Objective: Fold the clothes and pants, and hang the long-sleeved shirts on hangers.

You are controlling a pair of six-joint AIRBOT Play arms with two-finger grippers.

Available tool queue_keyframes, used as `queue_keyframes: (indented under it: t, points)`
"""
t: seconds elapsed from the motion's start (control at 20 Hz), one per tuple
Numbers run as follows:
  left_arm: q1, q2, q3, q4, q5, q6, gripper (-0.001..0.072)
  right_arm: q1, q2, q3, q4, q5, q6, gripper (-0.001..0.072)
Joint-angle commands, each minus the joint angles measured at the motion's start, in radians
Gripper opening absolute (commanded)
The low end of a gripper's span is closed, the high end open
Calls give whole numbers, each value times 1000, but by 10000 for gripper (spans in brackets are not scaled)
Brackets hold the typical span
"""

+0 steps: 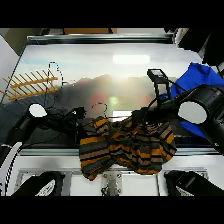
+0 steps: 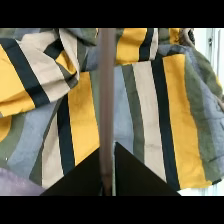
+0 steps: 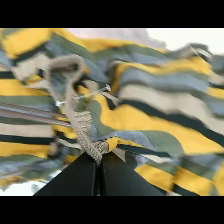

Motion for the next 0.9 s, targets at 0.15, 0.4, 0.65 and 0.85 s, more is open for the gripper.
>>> queue_keyframes:
  t: [0.15, 0.4, 0.65, 0.85]
  points:
    - [-2, -1, 0, -29, 4, 29, 10, 62, -31, 13, 60, -138, -8, 8]
    - [-2, -1, 0, -29, 3, 33, 11, 104, -111, 108, 60, -159, -20, 8]
    - [-2, -1, 0, -29, 3, 33, 11, 173, -190, 169, 60, -165, -31, 8]
    - [-2, -1, 0, -29, 3, 33, 11, 213, -206, 171, 61, -196, -31, 8]
